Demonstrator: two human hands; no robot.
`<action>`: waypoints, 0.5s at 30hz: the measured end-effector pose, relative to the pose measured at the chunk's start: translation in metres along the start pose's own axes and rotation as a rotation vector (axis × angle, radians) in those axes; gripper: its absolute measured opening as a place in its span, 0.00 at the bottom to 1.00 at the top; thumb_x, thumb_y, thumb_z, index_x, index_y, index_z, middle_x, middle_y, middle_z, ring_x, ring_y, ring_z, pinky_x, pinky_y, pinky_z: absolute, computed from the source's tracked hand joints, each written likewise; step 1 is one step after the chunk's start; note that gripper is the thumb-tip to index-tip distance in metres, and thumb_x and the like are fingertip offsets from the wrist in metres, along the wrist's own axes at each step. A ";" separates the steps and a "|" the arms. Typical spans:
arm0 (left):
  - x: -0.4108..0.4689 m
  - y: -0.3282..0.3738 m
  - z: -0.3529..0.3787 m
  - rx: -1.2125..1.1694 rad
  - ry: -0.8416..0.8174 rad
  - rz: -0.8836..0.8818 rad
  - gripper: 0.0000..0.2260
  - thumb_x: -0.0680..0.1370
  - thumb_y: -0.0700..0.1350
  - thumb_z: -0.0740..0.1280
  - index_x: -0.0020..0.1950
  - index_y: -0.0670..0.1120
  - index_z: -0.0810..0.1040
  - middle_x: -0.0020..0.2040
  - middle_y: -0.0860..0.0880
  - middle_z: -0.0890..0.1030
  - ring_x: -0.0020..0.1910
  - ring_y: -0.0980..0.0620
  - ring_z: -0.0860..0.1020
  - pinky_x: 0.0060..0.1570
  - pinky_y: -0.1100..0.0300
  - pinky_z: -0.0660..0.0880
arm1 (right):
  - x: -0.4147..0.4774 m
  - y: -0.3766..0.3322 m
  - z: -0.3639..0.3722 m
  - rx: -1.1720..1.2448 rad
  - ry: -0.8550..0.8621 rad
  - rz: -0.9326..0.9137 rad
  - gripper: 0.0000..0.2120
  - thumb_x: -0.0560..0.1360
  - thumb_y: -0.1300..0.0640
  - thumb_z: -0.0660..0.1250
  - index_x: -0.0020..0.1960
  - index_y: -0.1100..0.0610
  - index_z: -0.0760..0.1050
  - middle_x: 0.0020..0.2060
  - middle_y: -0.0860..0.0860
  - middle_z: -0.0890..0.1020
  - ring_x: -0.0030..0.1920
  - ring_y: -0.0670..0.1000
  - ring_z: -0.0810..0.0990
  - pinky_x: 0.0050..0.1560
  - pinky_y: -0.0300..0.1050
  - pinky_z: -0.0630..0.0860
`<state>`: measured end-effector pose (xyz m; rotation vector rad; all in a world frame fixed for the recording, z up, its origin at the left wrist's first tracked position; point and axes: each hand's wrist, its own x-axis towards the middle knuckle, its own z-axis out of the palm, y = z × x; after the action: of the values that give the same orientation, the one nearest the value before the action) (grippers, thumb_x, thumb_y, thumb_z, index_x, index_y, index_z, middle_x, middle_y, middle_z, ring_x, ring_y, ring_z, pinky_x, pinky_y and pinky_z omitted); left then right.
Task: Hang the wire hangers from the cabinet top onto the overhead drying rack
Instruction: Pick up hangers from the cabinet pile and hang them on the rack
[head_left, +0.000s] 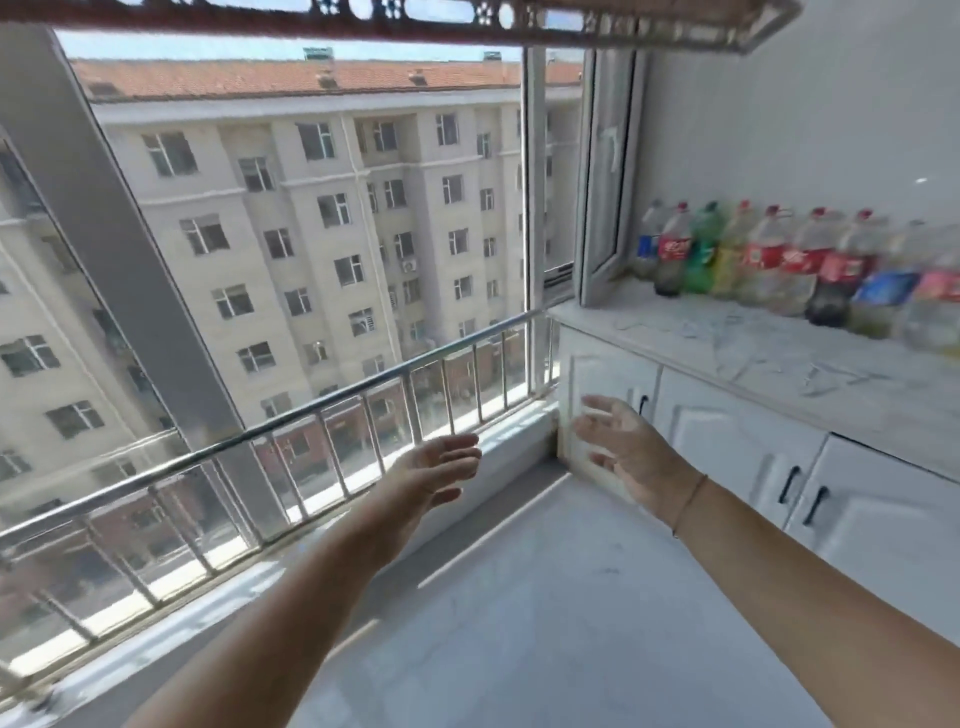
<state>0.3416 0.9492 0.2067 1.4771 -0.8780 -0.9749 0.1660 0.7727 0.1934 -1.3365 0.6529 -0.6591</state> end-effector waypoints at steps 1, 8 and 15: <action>0.018 0.001 0.010 0.008 -0.026 -0.001 0.20 0.67 0.48 0.71 0.58 0.50 0.78 0.58 0.50 0.81 0.60 0.51 0.78 0.62 0.54 0.71 | 0.006 0.002 -0.017 0.011 0.035 0.002 0.21 0.73 0.58 0.69 0.64 0.54 0.68 0.52 0.53 0.74 0.50 0.51 0.71 0.45 0.42 0.68; 0.164 0.006 0.076 -0.018 -0.189 -0.006 0.18 0.70 0.42 0.71 0.60 0.47 0.76 0.58 0.47 0.80 0.58 0.49 0.77 0.62 0.53 0.70 | 0.066 0.007 -0.126 0.040 0.305 0.023 0.16 0.74 0.56 0.67 0.61 0.53 0.71 0.52 0.51 0.75 0.53 0.49 0.74 0.53 0.44 0.69; 0.305 0.014 0.130 -0.032 -0.272 -0.045 0.12 0.77 0.39 0.65 0.59 0.47 0.77 0.55 0.48 0.81 0.55 0.51 0.78 0.53 0.58 0.72 | 0.126 -0.005 -0.218 0.110 0.518 0.038 0.06 0.75 0.58 0.65 0.51 0.52 0.74 0.46 0.51 0.78 0.49 0.49 0.76 0.46 0.41 0.72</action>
<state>0.3392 0.6187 0.1809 1.3610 -1.0213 -1.2383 0.0849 0.5358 0.1671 -1.0502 1.0378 -1.0093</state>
